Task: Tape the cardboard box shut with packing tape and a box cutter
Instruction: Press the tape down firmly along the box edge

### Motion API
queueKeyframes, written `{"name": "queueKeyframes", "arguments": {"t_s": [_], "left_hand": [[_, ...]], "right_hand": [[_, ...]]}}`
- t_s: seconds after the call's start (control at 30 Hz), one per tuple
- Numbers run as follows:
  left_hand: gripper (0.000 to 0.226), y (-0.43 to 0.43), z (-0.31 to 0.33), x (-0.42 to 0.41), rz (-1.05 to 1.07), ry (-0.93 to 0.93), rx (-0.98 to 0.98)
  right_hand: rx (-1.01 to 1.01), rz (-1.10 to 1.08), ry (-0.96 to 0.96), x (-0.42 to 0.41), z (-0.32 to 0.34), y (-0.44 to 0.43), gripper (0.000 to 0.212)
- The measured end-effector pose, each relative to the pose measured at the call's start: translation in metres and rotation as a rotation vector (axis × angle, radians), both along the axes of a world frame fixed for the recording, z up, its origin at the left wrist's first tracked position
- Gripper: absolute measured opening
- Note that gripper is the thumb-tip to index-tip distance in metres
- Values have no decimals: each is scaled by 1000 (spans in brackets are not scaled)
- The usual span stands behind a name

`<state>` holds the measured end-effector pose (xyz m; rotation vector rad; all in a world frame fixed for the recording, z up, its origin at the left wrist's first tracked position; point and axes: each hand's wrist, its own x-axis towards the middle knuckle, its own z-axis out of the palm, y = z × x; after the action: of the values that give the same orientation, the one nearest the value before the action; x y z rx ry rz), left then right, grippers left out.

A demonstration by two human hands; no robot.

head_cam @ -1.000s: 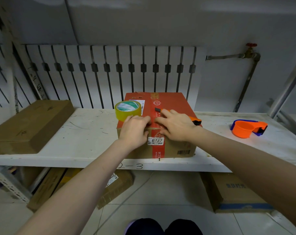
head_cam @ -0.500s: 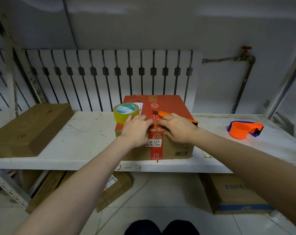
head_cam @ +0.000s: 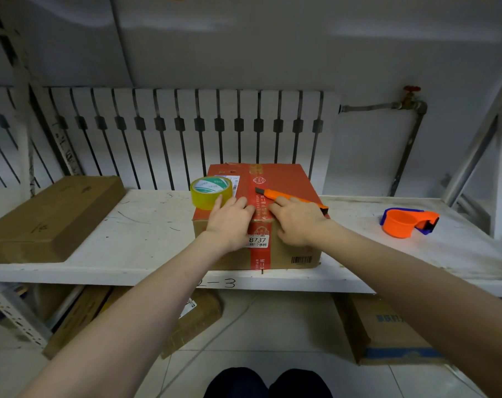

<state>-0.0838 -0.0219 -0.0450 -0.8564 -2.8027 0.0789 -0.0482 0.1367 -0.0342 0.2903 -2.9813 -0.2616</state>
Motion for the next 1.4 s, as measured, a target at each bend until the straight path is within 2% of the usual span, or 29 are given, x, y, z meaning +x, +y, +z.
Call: {"name": "queueKeyframes", "arguments": {"t_s": [0.37, 0.5, 0.6, 0.77, 0.87, 1.0, 1.07, 1.27, 1.4], "left_hand": [[66, -9, -6, 0, 11, -60, 44], [76, -9, -6, -2, -34, -41, 20], [66, -4, -1, -4, -47, -32, 28], [61, -13, -1, -8, -51, -54, 69], [60, -16, 0, -8, -52, -55, 80], [56, -14, -3, -7, -40, -24, 115], [52, -12, -6, -8, -21, 4, 154], [43, -3, -12, -10, 7, 58, 287], [46, -6, -20, -10, -6, 108, 278]], "right_hand": [[-133, 35, -20, 8, -17, 14, 64], [-135, 27, 39, 5, -15, 6, 61], [-75, 25, 55, 4, -18, 1, 59], [-119, 10, 42, 6, -18, 5, 56], [-139, -16, 114, 6, -18, -2, 49], [-63, -95, 214, -4, -15, -17, 62], [-57, -102, 251, -10, -17, -23, 59], [37, 45, 390, -9, -29, -9, 48], [33, 110, 380, -15, -30, 2, 50]]}}
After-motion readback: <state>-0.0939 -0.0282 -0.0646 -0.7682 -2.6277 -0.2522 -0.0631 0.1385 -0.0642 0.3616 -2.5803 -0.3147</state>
